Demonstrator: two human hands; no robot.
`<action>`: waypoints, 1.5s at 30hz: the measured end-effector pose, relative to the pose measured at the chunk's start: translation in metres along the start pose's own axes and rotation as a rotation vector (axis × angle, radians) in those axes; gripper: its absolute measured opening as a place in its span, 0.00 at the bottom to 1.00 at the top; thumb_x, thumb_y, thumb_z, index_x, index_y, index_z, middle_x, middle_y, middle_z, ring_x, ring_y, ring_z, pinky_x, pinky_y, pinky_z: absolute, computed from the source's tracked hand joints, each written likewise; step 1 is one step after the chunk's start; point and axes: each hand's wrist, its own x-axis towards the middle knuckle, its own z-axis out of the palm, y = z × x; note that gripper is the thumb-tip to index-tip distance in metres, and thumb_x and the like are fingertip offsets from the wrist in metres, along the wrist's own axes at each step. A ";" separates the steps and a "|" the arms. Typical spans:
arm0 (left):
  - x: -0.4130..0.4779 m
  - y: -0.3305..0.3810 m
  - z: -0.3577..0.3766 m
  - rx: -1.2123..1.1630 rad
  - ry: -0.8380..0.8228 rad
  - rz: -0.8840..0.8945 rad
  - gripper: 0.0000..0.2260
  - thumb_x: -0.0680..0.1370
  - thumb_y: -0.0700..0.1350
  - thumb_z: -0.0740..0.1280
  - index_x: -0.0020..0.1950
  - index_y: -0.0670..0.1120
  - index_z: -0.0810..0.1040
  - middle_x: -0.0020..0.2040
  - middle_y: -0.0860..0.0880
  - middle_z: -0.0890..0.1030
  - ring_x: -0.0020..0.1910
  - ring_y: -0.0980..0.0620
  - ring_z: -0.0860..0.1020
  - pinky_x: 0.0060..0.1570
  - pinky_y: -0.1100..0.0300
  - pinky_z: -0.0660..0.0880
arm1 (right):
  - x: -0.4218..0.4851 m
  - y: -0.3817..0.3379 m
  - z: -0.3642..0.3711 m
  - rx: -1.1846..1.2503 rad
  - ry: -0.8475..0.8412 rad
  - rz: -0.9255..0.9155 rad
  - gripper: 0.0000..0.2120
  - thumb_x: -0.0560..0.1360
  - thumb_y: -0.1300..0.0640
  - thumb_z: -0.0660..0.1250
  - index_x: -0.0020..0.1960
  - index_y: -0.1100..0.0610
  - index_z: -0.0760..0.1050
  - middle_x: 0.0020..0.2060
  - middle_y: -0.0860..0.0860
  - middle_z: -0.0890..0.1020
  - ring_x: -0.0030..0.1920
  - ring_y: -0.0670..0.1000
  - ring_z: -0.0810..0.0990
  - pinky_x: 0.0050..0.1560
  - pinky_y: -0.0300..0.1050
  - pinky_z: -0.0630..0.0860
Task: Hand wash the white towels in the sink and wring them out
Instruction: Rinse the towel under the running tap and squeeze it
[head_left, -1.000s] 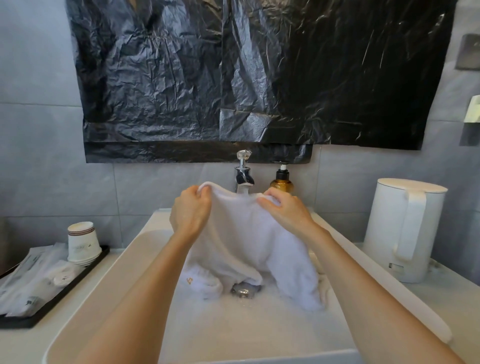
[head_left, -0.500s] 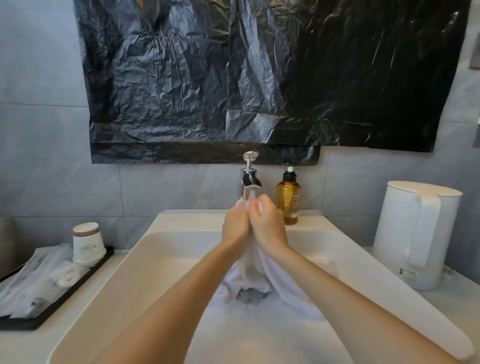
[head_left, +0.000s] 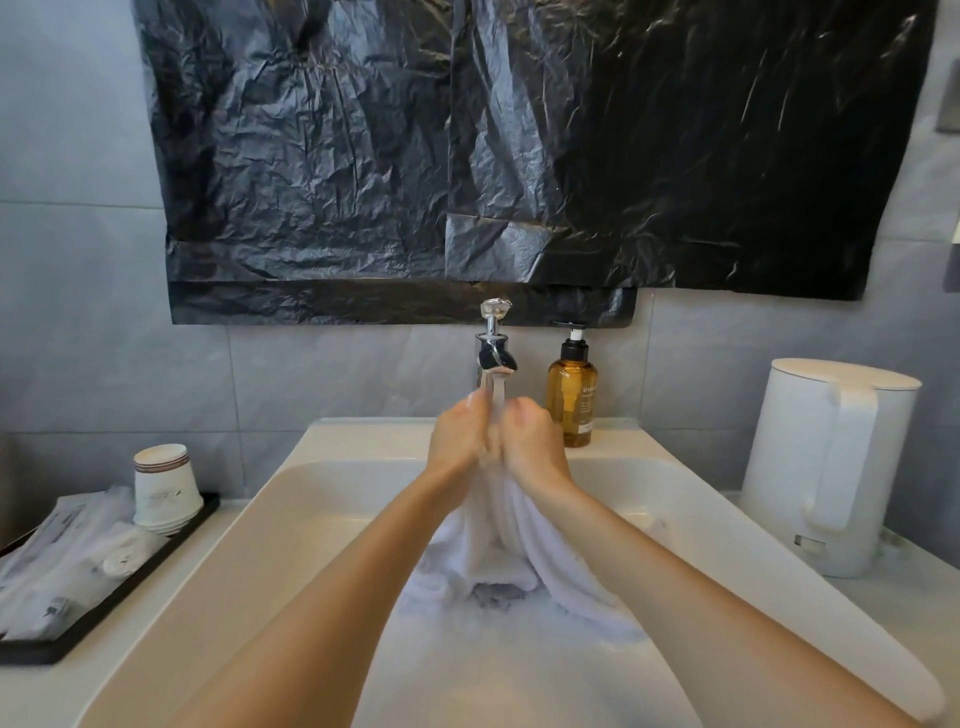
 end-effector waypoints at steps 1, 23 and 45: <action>0.003 -0.003 -0.002 0.021 0.028 -0.032 0.17 0.83 0.48 0.55 0.35 0.45 0.70 0.35 0.45 0.76 0.37 0.45 0.74 0.34 0.57 0.67 | -0.007 -0.001 0.003 0.012 -0.040 -0.049 0.12 0.83 0.51 0.54 0.45 0.55 0.71 0.40 0.50 0.77 0.44 0.53 0.76 0.39 0.44 0.66; 0.011 -0.010 -0.013 -0.249 -0.091 -0.136 0.16 0.84 0.54 0.55 0.46 0.47 0.75 0.44 0.46 0.78 0.43 0.49 0.77 0.42 0.57 0.72 | -0.002 -0.001 -0.011 0.120 -0.123 -0.051 0.18 0.80 0.55 0.61 0.31 0.55 0.67 0.28 0.49 0.68 0.32 0.48 0.66 0.32 0.42 0.61; 0.004 -0.021 -0.034 0.386 -0.339 0.087 0.07 0.77 0.45 0.65 0.50 0.42 0.72 0.42 0.51 0.73 0.45 0.50 0.72 0.39 0.62 0.68 | 0.025 0.058 -0.072 -0.739 0.078 -0.162 0.10 0.79 0.44 0.62 0.55 0.45 0.78 0.52 0.46 0.81 0.55 0.51 0.76 0.53 0.48 0.65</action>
